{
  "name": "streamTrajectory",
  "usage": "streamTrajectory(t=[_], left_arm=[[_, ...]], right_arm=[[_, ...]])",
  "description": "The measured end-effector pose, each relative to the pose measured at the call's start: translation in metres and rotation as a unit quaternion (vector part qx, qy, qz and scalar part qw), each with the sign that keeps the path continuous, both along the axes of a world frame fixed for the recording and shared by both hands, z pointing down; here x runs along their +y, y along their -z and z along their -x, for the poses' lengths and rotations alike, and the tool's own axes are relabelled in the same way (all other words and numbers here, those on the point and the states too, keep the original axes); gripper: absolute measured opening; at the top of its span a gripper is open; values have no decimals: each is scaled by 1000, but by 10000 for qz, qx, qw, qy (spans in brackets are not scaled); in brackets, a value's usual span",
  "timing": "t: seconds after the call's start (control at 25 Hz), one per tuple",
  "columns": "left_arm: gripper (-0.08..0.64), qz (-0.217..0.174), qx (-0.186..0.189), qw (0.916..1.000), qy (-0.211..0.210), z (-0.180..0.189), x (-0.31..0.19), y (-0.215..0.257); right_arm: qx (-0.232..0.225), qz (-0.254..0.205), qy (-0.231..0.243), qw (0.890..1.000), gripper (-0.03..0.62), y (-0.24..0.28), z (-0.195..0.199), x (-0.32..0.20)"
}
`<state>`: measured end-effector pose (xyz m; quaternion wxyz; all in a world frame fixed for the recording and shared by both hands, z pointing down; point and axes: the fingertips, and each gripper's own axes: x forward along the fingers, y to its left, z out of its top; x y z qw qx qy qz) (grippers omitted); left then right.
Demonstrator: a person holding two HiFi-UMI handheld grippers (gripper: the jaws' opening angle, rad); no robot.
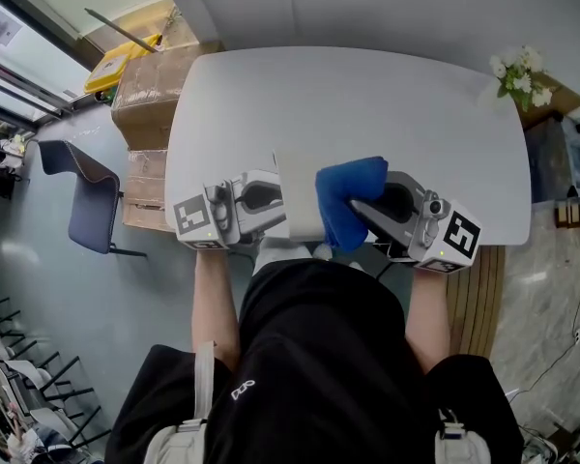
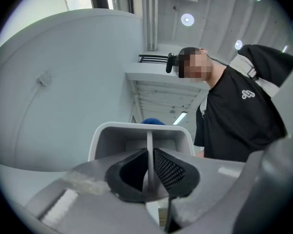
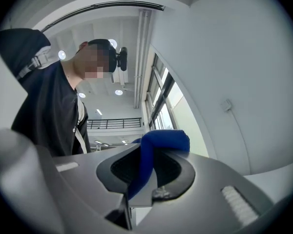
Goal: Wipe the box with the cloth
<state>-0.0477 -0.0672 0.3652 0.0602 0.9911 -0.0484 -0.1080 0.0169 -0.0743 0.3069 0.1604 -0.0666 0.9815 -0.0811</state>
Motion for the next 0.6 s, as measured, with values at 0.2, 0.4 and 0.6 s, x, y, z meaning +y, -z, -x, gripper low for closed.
streamTrajectory(t=[0.2, 0.4, 0.6], left_arm=[[43, 25, 335, 9989, -341, -6, 3, 11], [43, 62, 423, 9977, -522, -16, 0, 17], [43, 90, 490, 9970, -584, -18, 1, 24]], right_arm=[[78, 22, -739, 9972, 67, -3, -12, -28], [167, 67, -1180, 9928, 67, -7, -25, -47], [497, 176, -1537, 9867, 67, -22, -31, -56]])
